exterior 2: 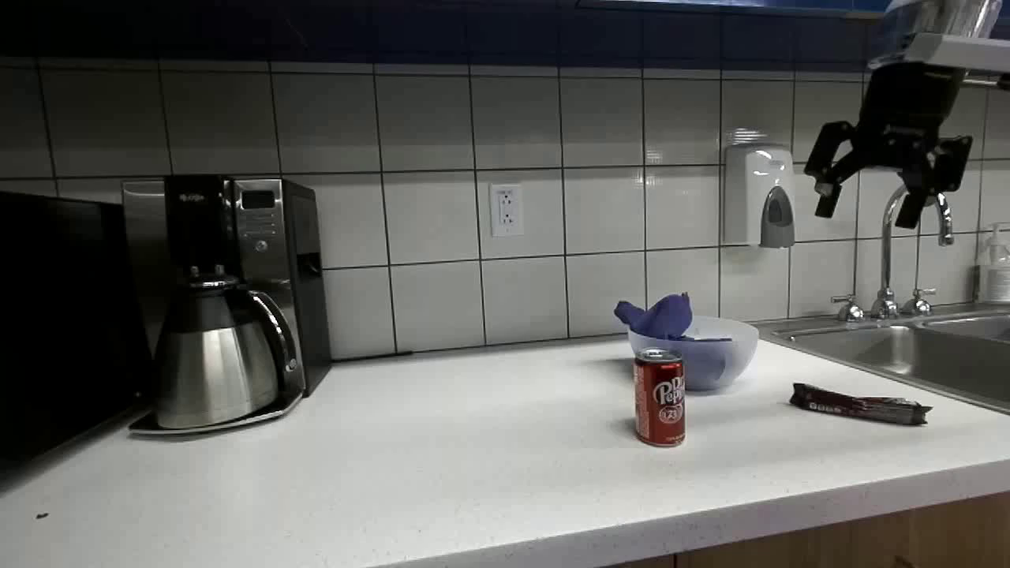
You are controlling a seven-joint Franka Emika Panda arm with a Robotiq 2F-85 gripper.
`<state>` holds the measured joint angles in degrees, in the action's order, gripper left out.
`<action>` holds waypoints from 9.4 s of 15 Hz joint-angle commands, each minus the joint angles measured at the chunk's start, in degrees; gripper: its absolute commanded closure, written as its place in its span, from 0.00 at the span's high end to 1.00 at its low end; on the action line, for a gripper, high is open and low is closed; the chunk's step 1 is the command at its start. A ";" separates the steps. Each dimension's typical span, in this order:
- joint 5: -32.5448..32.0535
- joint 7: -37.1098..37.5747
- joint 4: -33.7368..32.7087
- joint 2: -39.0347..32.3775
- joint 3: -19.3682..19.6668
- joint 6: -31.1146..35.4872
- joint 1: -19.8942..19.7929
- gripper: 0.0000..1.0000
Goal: Remove the towel from the bowl
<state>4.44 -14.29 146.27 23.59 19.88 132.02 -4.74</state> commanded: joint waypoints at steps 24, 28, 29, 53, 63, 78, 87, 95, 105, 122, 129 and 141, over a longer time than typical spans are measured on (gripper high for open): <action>15.48 -4.97 -7.06 -24.34 -9.91 23.36 4.35 1.00; 19.53 -6.23 -9.62 -28.96 -11.35 27.46 5.52 1.00; 20.29 -6.59 -10.09 -30.16 -11.93 28.53 5.48 1.00; 27.96 -7.59 -19.21 -48.77 -18.60 37.76 4.83 1.00; 27.51 -7.23 -18.49 -47.60 -17.97 37.14 5.04 0.20; 32.46 -15.07 -7.23 -22.57 -19.72 34.51 4.39 0.01; 50.75 -25.74 -5.86 -16.27 -20.78 36.76 12.10 0.01; 54.33 -26.18 -8.46 -25.43 -21.65 35.21 17.25 0.01; 44.76 -24.09 -16.78 -36.92 -21.22 34.27 19.48 0.01; 29.55 -16.82 -13.51 -30.57 -14.15 26.01 22.05 1.00; 18.33 -13.00 -5.34 -17.57 -20.16 18.34 11.92 1.00; 5.78 -9.21 -0.14 -9.52 -16.68 11.10 8.91 1.00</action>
